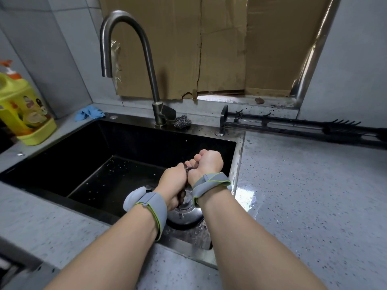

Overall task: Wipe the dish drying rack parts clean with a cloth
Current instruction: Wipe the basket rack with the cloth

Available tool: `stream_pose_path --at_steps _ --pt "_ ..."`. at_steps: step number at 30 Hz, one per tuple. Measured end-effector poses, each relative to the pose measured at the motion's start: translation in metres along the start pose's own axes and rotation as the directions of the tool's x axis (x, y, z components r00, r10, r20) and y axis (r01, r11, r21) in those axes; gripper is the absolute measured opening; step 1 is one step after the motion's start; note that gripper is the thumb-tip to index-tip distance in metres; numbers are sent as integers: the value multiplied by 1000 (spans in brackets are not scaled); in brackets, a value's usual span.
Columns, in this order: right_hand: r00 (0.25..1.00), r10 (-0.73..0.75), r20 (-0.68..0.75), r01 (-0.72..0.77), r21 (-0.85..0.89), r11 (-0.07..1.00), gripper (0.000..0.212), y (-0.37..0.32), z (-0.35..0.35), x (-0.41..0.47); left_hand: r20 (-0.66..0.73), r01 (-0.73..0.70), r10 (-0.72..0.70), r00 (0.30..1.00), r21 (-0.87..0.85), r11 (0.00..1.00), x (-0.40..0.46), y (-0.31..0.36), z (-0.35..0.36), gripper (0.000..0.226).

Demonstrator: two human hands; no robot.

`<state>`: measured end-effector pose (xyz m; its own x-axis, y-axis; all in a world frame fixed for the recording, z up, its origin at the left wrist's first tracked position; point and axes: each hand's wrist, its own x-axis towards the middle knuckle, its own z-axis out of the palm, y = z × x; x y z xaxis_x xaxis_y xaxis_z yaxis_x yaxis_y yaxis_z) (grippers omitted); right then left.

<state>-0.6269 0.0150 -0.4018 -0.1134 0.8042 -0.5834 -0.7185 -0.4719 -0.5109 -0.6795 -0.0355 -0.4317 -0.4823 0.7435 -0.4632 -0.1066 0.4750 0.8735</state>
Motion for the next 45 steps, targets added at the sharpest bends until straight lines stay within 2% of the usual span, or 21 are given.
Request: stream_pose_path --at_steps 6,12,14,15,16,17,18,19,21,22,23,24,25,26,27,29,31,34,38,40,45 --pt "971 -62 233 75 -48 996 27 0 -5 -5 27 69 -68 997 -66 995 -8 4 -4 37" --pt "924 -70 376 155 -201 967 40 -18 -11 -1 165 42 -14 986 -169 985 -7 17 -4 53" --pt "915 -96 392 248 -359 900 53 -31 -19 -6 110 -30 49 993 -169 985 -6 24 -2 45" --pt "919 -103 380 277 -437 856 56 -39 -25 -8 55 -120 127 990 -111 987 -6 28 -1 43" --pt "932 -74 354 254 -496 831 53 -44 -29 -8 -20 -252 253 967 53 966 -1 30 -4 42" --pt "942 -3 336 188 -519 834 44 -52 -33 -12 -63 -391 430 900 316 864 4 30 -6 40" --pt "942 72 327 113 -513 851 32 -57 -35 -17 -33 -478 596 802 563 674 7 29 -9 38" --pt "934 139 328 38 -479 877 20 -62 -37 -24 54 -525 708 704 711 468 7 25 -12 36" --pt "937 188 296 -57 -402 914 16 -62 -35 -21 263 -582 801 537 804 126 0 15 -11 36" --pt "942 185 280 -76 -360 930 18 -58 -33 -17 327 -588 808 490 809 29 -6 10 -8 36" --pt "949 171 266 -81 -316 945 16 -51 -30 -12 350 -596 806 477 803 4 -10 6 -7 34" --pt "960 146 238 -73 -292 954 12 -44 -27 -8 356 -609 806 472 793 6 -13 2 -7 32" --pt "968 116 221 -52 -274 960 9 -37 -24 -7 325 -635 812 485 769 71 -16 -1 -7 32" --pt "977 77 199 -25 -248 968 14 -31 -21 -8 255 -653 812 526 732 193 -17 -2 -6 36" --pt "983 48 178 -14 -190 982 22 -25 -19 -8 159 -649 781 604 667 366 -19 0 -6 42" --pt "986 10 165 -4 -39 999 33 -16 -15 -15 -10 -544 607 794 432 719 -17 4 -4 46" --pt "988 -15 157 1 87 996 38 -9 -9 -26 -45 -379 391 919 166 910 -14 4 -2 50" --pt "988 -66 139 40 179 983 43 -1 -6 -29 -59 -226 225 973 -14 974 -6 3 -1 45" --pt "992 -59 115 34 210 977 35 -8 -4 -31 -68 -205 201 977 -45 978 -5 7 2 44" --pt "993 -53 104 29 218 975 30 -11 -1 -29 -59 -214 211 976 -44 976 -3 7 3 49" --pt "988 -71 135 50 153 987 23 -8 0 -22 -59 -202 210 976 112 973 5 8 0 49"
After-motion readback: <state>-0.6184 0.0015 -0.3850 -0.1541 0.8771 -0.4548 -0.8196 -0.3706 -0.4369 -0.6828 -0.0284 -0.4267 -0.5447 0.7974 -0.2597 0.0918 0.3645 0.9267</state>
